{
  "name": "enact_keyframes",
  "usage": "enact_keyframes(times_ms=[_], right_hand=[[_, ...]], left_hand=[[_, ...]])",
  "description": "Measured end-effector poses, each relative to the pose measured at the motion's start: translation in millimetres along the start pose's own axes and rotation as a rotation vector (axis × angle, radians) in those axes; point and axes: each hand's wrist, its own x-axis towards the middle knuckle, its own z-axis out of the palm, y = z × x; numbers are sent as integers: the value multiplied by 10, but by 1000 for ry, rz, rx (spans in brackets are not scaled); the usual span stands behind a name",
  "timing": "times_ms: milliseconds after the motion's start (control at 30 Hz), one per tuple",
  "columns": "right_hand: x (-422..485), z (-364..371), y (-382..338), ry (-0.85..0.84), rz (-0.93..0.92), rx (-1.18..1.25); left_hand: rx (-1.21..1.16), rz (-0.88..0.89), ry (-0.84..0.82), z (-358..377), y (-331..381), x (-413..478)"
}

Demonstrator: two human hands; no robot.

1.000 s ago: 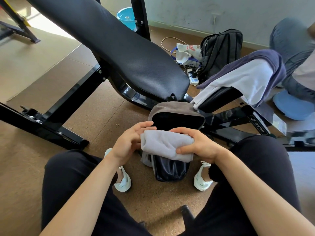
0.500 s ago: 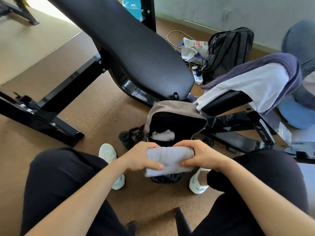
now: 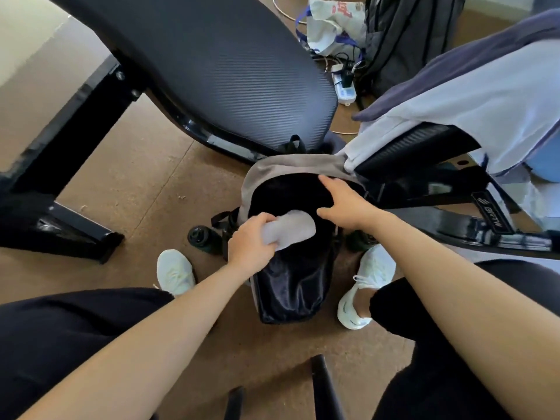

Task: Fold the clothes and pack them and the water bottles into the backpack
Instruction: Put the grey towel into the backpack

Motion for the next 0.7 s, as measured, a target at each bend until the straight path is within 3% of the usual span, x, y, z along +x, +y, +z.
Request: enact_keyframes(times_ms=[133,267,400,500,600,700], right_hand=[[119,-222,-98,127,-91,118],[216,-301,-79,108,-77,111],[318,-256,-43,99,-83,99],[340,-227,-32,125,-77,106],[311,-226,-44,140,-59,110],[300,-240,-59,152,-57,103]], left_hand=[[164,206,98,373,-135,445],[515,357,242,691,-378,805],[753,230,-20,1022,-620,967],[729,52,-119,1115,-486,1091],[763,133,-100,1163,-270,1215],[715,132,-259,1265,-265,1273]])
